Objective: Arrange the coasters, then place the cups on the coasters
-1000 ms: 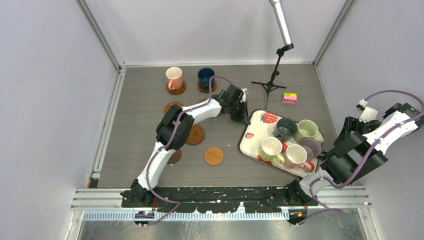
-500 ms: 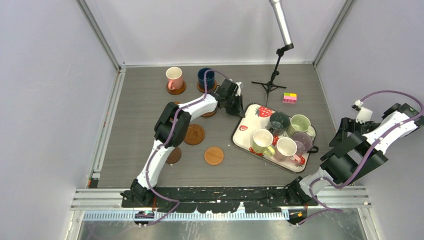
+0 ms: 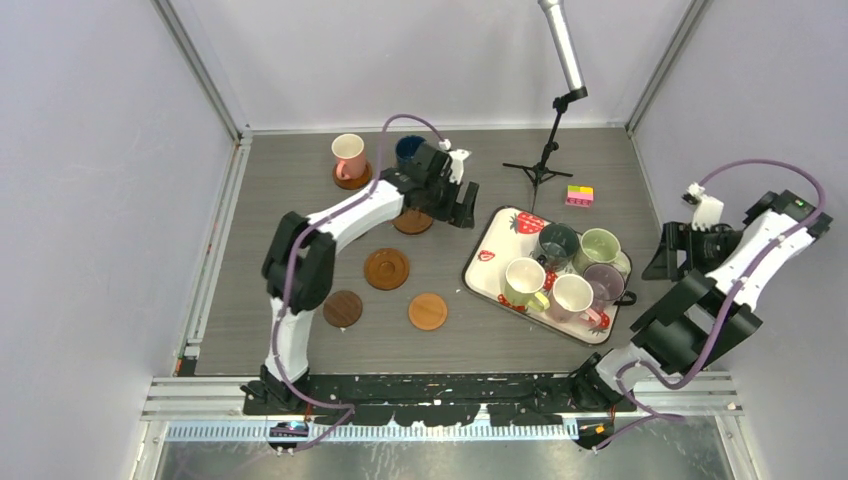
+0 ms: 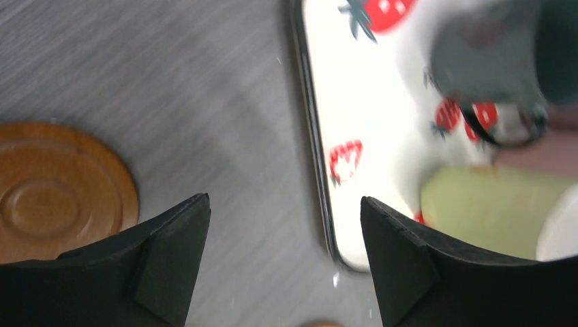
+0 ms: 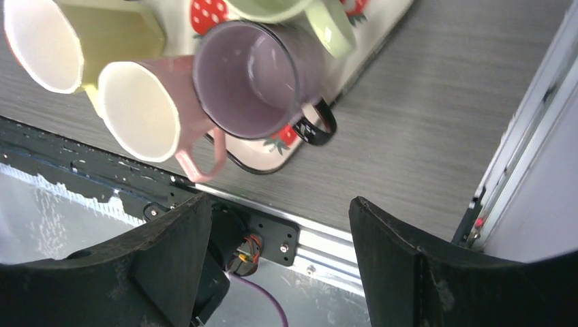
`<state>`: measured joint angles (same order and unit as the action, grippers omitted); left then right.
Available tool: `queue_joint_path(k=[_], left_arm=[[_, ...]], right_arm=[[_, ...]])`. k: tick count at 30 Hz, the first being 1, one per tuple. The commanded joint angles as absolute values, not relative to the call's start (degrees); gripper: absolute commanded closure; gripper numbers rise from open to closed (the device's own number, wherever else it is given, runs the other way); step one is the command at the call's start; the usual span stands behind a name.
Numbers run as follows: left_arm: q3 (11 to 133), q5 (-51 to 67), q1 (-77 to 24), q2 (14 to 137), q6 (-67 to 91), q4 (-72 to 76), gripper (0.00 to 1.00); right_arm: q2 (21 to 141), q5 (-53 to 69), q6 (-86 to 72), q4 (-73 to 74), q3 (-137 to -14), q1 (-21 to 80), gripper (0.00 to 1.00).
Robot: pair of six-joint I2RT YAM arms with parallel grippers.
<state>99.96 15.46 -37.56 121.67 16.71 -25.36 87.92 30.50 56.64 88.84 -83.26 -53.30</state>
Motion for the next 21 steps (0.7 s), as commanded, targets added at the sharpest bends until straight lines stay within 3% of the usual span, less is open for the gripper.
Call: queue_joint_path(k=[1, 6, 8, 9, 21], left_arm=[[89.8, 18.7, -38.3, 108.9, 7.5, -25.7, 0.16], [80.6, 22.8, -38.3, 100.4, 2.2, -28.7, 0.13], [77.3, 23.6, -38.3, 97.5, 3.0, -28.5, 0.01], [75.5, 23.8, -38.3, 96.0, 3.6, -28.2, 0.0], [70.1, 23.6, -35.2, 90.1, 6.6, -29.1, 0.0]], right_arm=[[82.1, 35.5, 54.8, 94.1, -87.0, -45.8, 0.21], [77.5, 36.1, 51.1, 90.1, -87.6, -30.3, 0.19], [76.0, 35.7, 49.8, 87.3, -87.1, -24.2, 0.19], [75.6, 35.5, 49.2, 86.1, -87.1, -21.2, 0.19], [79.0, 20.1, 42.9, 73.6, -85.2, 12.3, 0.21]])
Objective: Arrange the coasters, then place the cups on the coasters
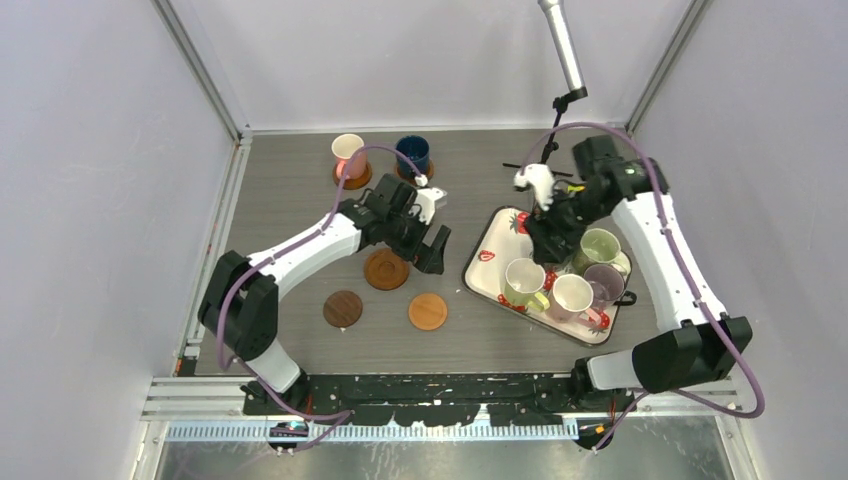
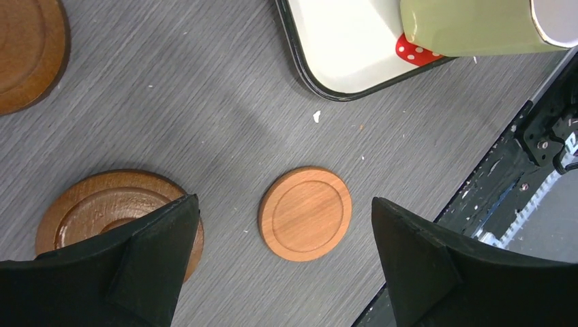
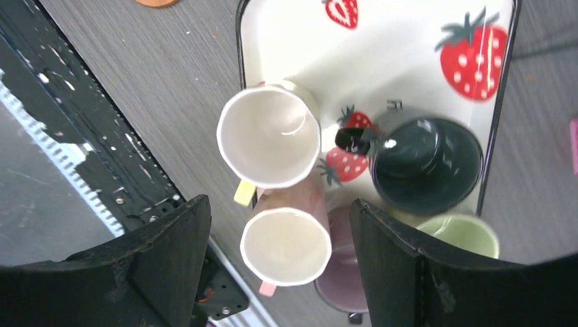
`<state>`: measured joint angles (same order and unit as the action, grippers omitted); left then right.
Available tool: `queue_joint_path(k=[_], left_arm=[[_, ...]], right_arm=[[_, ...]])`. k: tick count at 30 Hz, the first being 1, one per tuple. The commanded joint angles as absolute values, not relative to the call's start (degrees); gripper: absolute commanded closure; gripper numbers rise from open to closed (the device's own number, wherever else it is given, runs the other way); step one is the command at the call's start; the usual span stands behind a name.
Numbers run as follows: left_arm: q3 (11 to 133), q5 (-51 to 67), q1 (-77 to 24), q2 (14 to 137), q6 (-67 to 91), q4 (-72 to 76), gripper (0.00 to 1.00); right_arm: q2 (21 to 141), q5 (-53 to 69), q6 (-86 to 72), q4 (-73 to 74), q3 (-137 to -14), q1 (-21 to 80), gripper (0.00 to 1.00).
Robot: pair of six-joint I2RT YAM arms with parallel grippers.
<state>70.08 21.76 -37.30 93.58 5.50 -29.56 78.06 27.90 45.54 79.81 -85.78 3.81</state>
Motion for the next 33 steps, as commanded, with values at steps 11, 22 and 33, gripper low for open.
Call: queue_joint_path(k=[11, 22, 33], left_arm=[[65.6, 25.5, -36.2, 85.6, 9.0, -25.1, 0.0], [69.3, 6.3, -55.7, 93.0, 9.3, -19.3, 0.0], [66.2, 6.2, -58.1, 100.8, 23.7, 5.0, 0.0]], right_arm=[[78.9, 17.8, 41.3, 73.2, -81.3, 17.7, 0.24], [74.8, 20.8, 34.0, 74.5, -80.0, 8.6, 0.24], [75.1, 28.7, 34.4, 78.5, -83.8, -5.1, 0.23]])
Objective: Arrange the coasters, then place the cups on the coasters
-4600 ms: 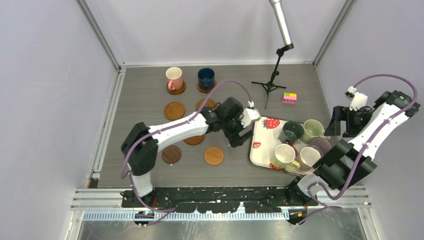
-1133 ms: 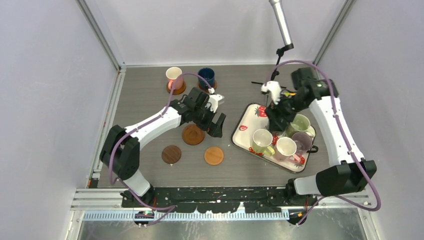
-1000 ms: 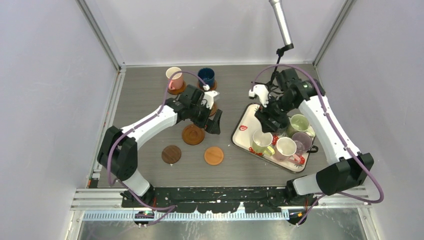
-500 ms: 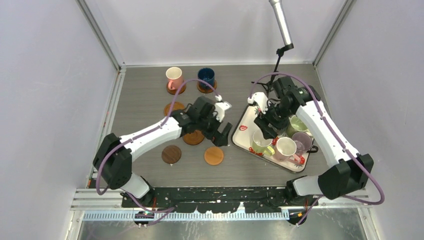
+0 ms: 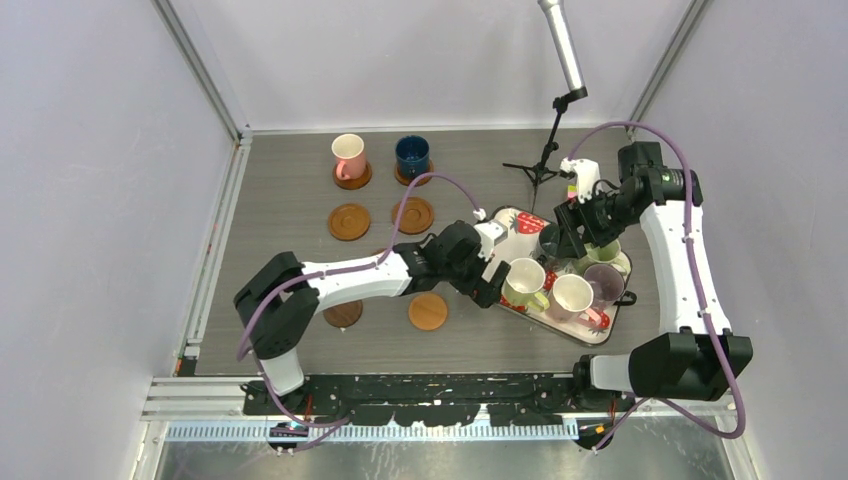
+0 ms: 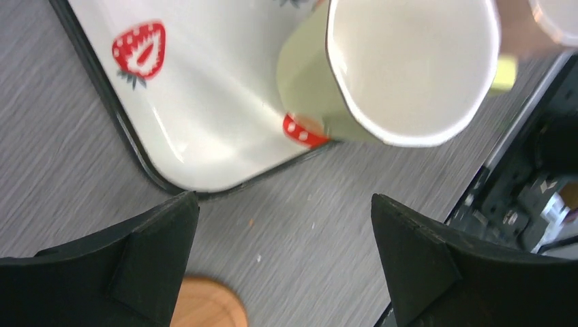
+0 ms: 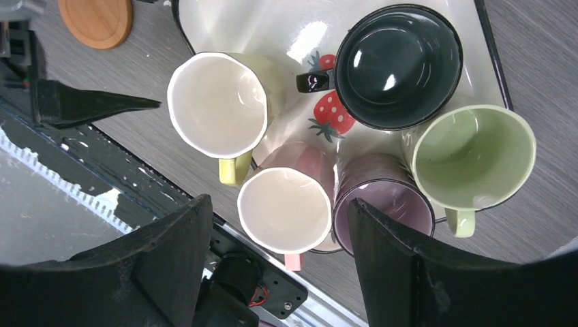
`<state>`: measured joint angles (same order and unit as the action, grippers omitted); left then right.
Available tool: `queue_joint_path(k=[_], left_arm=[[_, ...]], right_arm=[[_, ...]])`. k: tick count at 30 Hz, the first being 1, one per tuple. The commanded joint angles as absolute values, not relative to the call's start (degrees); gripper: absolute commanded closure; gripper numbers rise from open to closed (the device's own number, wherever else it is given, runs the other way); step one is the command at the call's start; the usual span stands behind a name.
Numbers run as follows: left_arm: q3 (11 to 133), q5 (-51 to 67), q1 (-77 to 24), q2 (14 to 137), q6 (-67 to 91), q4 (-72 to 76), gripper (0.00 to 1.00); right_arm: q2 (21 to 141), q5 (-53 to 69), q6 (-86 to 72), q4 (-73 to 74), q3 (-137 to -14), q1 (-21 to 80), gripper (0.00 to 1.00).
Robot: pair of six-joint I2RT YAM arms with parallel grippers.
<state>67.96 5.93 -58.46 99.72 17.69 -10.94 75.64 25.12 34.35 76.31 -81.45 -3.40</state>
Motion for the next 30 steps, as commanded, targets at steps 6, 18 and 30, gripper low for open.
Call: queue_joint_path(k=[6, 18, 30], left_arm=[[61.3, 10.1, -58.2, 101.8, 22.9, 15.9, 0.0], [60.2, 6.7, -58.5, 103.5, 18.3, 20.1, 0.0], [61.7, 5.1, -55.8, 105.7, 18.8, 20.2, 0.0]], right_arm=[[75.5, 29.8, 34.5, 79.0, -83.9, -6.7, 0.23], [76.4, 30.5, 34.0, 79.0, -84.5, -6.9, 0.23], [75.8, 29.9, 34.4, 79.0, -84.3, -7.1, 0.23]])
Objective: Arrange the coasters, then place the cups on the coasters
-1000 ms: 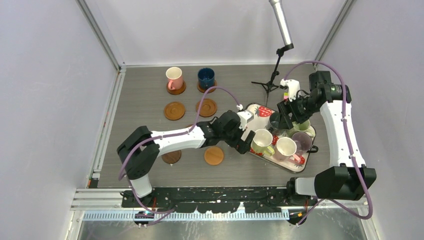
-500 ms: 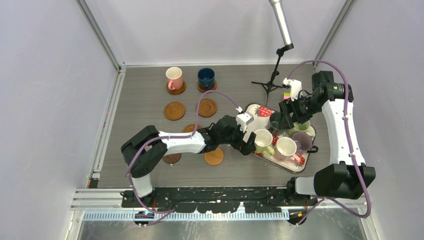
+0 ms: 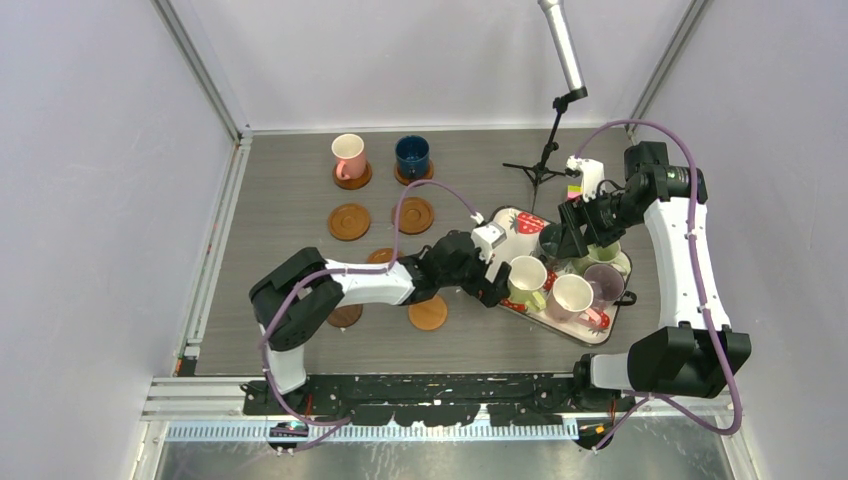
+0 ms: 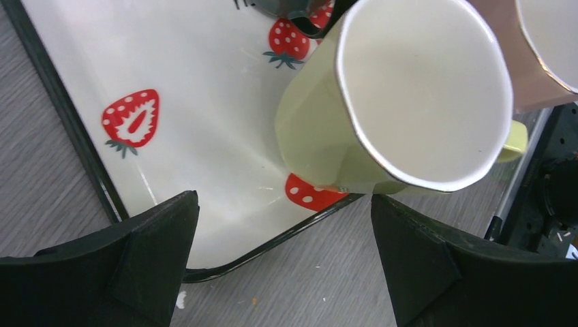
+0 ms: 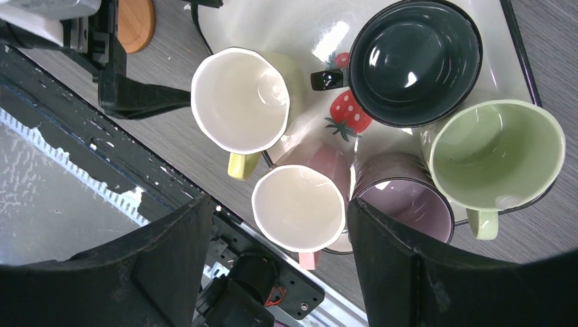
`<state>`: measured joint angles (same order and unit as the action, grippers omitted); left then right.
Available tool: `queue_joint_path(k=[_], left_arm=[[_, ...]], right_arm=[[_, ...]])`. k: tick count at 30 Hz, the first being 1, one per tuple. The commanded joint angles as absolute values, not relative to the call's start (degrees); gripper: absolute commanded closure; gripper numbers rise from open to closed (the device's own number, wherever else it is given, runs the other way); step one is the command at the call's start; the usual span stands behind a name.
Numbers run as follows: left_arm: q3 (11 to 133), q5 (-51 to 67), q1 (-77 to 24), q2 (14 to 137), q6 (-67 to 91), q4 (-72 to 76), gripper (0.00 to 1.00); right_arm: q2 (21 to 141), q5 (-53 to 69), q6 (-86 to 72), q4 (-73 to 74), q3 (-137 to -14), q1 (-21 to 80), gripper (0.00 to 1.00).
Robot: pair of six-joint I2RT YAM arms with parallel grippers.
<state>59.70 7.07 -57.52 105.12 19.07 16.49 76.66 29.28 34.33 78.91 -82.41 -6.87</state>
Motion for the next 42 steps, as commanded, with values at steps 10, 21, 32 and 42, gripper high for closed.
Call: queue_joint_path(k=[10, 21, 32, 42], left_arm=[[64.9, 5.2, -51.6, 108.6, 20.9, 19.8, 0.0], [67.2, 7.9, -52.4, 98.2, 18.5, -1.9, 0.0], [80.2, -2.7, -60.0, 91.9, 16.9, -31.8, 0.0], [93.0, -13.8, -71.7, 101.9, 30.2, -41.1, 0.0]], right_arm=[[75.9, 29.8, 34.5, 79.0, -83.8, -7.3, 0.23], [76.6, 29.2, 33.0, 78.5, -84.9, -9.0, 0.22], [78.3, 29.0, 25.9, 74.1, -86.2, -10.5, 0.2], [77.1, 29.7, 23.8, 70.5, -85.5, -10.5, 0.2]])
